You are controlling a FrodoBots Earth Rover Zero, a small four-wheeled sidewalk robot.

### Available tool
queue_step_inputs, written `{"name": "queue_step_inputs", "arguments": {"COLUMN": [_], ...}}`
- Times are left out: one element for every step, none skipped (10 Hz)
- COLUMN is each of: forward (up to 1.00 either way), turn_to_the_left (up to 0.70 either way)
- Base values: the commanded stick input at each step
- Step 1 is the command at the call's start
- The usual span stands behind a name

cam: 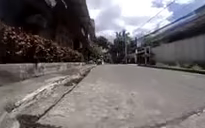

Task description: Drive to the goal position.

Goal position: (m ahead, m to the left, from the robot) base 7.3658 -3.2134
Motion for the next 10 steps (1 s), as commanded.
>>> {"name": "queue_step_inputs", "arguments": {"forward": [0.85, 0.85, 0.85, 0.85, 0.85, 0.85, 0.85, 0.85, 0.85, 0.85], "turn_to_the_left": [0.0, 0.0, 0.0, 0.0, 0.0, 0.0, 0.0, 0.0, 0.0, 0.0]}}
